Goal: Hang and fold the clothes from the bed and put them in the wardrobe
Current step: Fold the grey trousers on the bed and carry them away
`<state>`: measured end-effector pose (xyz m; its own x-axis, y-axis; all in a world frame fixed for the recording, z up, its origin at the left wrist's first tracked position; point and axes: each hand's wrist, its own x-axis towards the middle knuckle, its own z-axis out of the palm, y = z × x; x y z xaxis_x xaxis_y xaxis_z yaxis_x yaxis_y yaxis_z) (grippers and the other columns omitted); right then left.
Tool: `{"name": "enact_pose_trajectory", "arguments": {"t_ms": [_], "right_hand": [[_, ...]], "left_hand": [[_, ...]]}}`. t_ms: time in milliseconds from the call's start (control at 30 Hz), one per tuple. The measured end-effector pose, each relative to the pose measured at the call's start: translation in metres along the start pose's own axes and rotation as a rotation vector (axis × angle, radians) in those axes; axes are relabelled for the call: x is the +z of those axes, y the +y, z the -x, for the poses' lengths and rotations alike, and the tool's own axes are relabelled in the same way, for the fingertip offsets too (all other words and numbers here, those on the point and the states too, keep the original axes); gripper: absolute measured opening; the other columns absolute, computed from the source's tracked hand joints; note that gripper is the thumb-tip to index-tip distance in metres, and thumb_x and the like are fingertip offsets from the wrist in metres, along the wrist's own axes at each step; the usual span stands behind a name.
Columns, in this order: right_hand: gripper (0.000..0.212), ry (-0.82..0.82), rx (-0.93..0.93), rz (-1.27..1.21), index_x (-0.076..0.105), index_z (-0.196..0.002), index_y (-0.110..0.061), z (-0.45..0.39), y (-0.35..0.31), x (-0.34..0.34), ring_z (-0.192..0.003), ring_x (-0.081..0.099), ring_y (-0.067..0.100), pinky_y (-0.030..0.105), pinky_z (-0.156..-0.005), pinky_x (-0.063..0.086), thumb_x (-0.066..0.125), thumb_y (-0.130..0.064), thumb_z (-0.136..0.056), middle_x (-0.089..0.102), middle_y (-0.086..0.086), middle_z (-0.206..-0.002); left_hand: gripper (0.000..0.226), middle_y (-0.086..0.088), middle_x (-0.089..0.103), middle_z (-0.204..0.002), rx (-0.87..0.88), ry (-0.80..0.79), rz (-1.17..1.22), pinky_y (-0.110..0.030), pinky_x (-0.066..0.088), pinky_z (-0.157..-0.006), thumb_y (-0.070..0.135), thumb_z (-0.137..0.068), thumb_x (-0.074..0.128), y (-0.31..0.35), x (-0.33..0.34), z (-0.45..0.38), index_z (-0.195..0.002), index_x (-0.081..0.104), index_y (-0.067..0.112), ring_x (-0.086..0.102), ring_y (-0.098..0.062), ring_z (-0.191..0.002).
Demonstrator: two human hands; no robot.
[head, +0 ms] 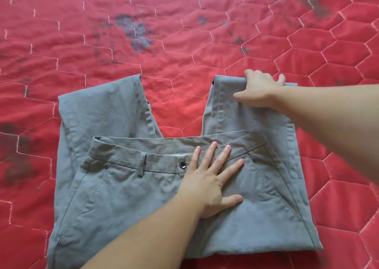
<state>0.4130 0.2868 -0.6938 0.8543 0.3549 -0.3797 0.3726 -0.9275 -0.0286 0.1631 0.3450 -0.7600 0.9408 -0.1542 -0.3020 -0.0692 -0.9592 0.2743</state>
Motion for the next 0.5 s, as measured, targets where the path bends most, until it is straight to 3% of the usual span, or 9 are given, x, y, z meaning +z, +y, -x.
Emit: {"name": "enact_pose_trajectory", "arguments": {"t_ms": [67,167,233,267,333,367,433,500], "right_hand": [[0.022,0.065,-0.066,-0.072,0.059,-0.097,-0.02,0.006,0.001,-0.008,-0.103,0.055,0.03,0.044,-0.098,0.026,0.056,-0.024,-0.076,0.063,0.003,-0.1],[0.018,0.268,-0.354,-0.132,0.067,-0.091,-0.017,0.043,0.013,-0.012,-0.09,0.058,0.032,0.038,-0.082,0.036,0.063,-0.013,-0.074,0.058,0.0,-0.085],[0.02,0.352,-0.536,-0.114,0.066,-0.086,-0.011,0.084,0.022,-0.008,-0.077,0.061,0.035,0.039,-0.072,0.041,0.068,-0.007,-0.067,0.058,0.003,-0.077],[0.023,0.361,-0.596,-0.08,0.065,-0.084,-0.01,0.106,0.026,-0.001,-0.07,0.061,0.035,0.039,-0.067,0.044,0.071,-0.004,-0.063,0.06,0.005,-0.075],[0.03,0.331,-0.642,-0.022,0.062,-0.082,-0.011,0.144,0.032,0.02,-0.061,0.062,0.033,0.037,-0.057,0.047,0.076,-0.005,-0.055,0.062,0.006,-0.07],[0.031,0.291,-0.638,0.001,0.061,-0.081,-0.011,0.158,0.033,0.033,-0.059,0.062,0.032,0.036,-0.054,0.047,0.077,-0.006,-0.055,0.062,0.006,-0.069],[0.027,0.138,-0.604,0.092,0.059,-0.083,-0.012,0.176,0.032,0.058,-0.063,0.063,0.032,0.038,-0.052,0.047,0.074,-0.011,-0.06,0.06,0.006,-0.072],[0.026,0.012,-0.524,0.166,0.056,-0.092,-0.015,0.18,0.031,0.074,-0.075,0.064,0.033,0.04,-0.061,0.047,0.067,-0.02,-0.069,0.058,0.005,-0.084]], "left_hand": [[0.079,0.007,-0.025,-0.158,0.003,-0.007,-0.001,-0.051,-0.027,-0.109,0.078,-0.085,0.025,0.0,0.001,0.0,-0.147,-0.014,0.049,-0.032,-0.023,-0.143],[0.078,0.007,-0.019,-0.161,-0.003,-0.034,0.064,-0.05,-0.024,-0.112,0.074,-0.085,0.033,0.001,-0.011,0.0,-0.149,-0.006,0.049,-0.028,-0.022,-0.145],[0.072,0.007,-0.003,-0.163,-0.007,-0.01,0.184,-0.046,-0.015,-0.117,0.061,-0.086,0.048,-0.002,-0.025,0.003,-0.149,0.016,0.047,-0.014,-0.018,-0.149],[0.063,0.004,0.014,-0.162,-0.006,0.033,0.258,-0.045,-0.004,-0.12,0.05,-0.085,0.055,-0.004,-0.032,0.009,-0.144,0.035,0.041,0.002,-0.019,-0.15],[0.039,-0.005,0.054,-0.136,0.017,0.201,0.28,-0.044,0.027,-0.111,0.031,-0.076,0.06,-0.008,-0.04,0.028,-0.114,0.067,0.026,0.044,-0.027,-0.132],[0.029,-0.004,0.063,-0.119,0.03,0.279,0.245,-0.042,0.037,-0.101,0.028,-0.072,0.059,-0.011,-0.041,0.04,-0.098,0.071,0.022,0.057,-0.029,-0.117],[0.02,0.002,0.066,-0.101,0.038,0.351,0.193,-0.039,0.04,-0.089,0.027,-0.071,0.055,-0.019,-0.037,0.063,-0.084,0.07,0.023,0.062,-0.026,-0.101],[0.02,0.004,0.066,-0.098,0.009,0.378,0.184,-0.039,0.038,-0.086,0.029,-0.074,0.051,-0.031,-0.034,0.08,-0.082,0.07,0.025,0.062,-0.024,-0.099]]}}
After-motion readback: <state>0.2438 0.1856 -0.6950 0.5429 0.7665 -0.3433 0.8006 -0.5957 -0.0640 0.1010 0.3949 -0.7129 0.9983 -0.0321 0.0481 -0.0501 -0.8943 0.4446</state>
